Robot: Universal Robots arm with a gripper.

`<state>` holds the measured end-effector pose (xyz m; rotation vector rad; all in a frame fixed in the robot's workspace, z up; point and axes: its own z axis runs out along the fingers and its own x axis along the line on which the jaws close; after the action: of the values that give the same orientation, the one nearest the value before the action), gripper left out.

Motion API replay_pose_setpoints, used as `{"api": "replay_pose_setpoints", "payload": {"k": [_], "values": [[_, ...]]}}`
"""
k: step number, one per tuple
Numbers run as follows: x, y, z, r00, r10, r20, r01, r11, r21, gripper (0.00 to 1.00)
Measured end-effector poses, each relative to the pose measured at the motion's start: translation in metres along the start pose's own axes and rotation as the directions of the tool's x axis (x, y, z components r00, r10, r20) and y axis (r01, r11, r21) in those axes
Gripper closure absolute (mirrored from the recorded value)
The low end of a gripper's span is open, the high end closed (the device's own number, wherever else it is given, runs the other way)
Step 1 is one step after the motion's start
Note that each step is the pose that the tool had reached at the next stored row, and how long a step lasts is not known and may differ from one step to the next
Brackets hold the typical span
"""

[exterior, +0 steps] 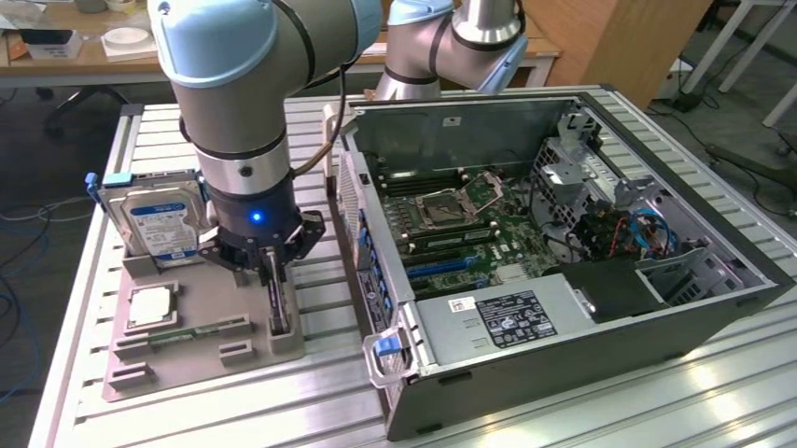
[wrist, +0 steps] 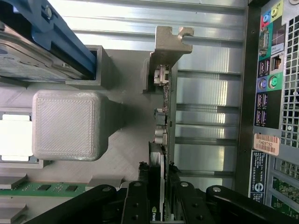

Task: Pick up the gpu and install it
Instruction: 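Pick up the gpu and move the gpu toward the slot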

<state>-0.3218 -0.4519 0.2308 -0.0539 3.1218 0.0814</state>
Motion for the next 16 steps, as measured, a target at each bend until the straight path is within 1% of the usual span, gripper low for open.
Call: {"api": "replay_pose_setpoints", "payload": {"k": [12,16], "values": [[0.0000,0.0000,0.0000,1.0000,0.000,0.0000,0.000,1.0000,0.0000,0.74],[0.0000,0.0001,-0.0010,1.0000,0.000,0.0001,0.000,1.0000,-0.0010,0.74]]}}
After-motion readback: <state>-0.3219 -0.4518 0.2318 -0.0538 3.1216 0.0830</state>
